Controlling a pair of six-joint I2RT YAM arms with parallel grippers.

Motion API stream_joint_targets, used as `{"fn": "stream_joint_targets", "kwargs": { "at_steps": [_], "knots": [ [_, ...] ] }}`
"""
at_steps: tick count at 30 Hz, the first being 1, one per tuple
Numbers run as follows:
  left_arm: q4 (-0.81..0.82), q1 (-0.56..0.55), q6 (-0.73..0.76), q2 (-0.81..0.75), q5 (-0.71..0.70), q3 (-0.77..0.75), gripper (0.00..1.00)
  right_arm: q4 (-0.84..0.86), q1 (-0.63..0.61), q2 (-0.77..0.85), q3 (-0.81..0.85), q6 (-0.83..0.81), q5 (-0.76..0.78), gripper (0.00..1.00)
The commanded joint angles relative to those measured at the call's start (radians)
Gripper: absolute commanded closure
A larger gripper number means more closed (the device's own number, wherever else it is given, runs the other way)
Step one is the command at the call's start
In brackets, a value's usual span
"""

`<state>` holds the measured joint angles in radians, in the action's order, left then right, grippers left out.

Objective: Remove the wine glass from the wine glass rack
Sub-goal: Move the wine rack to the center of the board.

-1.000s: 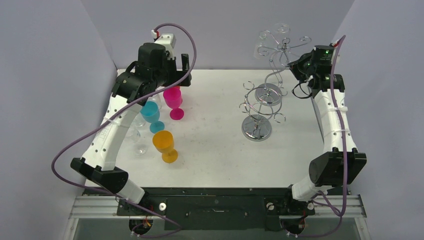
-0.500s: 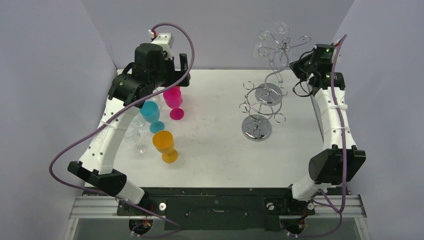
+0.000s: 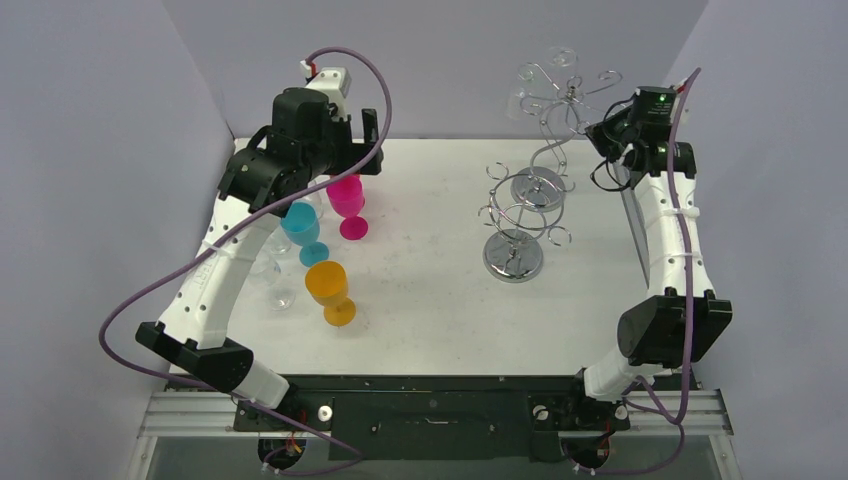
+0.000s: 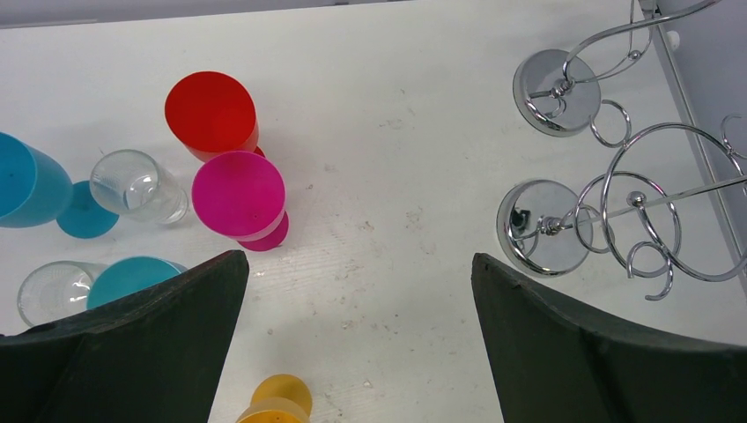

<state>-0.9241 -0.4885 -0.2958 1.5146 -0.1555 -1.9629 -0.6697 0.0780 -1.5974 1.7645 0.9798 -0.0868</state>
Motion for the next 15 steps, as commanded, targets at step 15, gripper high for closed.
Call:
{"fn": "stream_joint_targets", "kwargs": {
  "at_steps": [15],
  "knots": [
    [0.025,-0.032,-0.008,0.011,-0.025,-0.034,0.04,-0.03,0.082,0.056,0.065,-0.051,0.009,1.0]
  ]
}}
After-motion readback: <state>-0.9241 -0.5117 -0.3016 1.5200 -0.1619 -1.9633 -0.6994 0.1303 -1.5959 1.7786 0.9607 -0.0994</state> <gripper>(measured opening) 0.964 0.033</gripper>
